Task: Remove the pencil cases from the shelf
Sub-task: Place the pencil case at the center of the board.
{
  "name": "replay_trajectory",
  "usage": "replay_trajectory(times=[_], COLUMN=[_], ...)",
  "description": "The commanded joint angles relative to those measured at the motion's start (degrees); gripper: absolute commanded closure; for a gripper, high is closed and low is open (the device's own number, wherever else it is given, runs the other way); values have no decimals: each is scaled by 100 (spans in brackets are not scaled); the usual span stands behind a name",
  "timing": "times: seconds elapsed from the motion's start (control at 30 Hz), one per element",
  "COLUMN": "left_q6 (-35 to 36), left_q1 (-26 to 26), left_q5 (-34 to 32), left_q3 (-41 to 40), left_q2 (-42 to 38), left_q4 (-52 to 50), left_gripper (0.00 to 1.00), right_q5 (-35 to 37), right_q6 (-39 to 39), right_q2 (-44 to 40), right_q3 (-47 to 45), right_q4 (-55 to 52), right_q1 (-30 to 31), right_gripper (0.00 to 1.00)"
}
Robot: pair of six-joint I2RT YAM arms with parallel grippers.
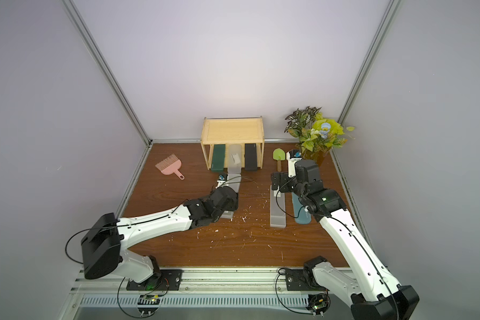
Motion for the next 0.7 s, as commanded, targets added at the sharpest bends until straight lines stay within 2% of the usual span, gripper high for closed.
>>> replay_trajectory(times=[0.0,0.4,0.67], left_q6=[-413,-573,-793], left_q1=[-130,-184,-305], left_q5=[-444,136,307], left_q3=[-111,453,901], left_q2=[470,2036,2658], left_q4=[1216,2271,2295], left_gripper=[29,29,28], right_q5=[-108,79,42], right_q6=[-90,-81,-81], right_q2=[-138,-249,-195], right_q3=[203,-32,-102], right_q4=[-90,-183,-154], right_q1=[-25,-32,-50], right_gripper=[0,1,0])
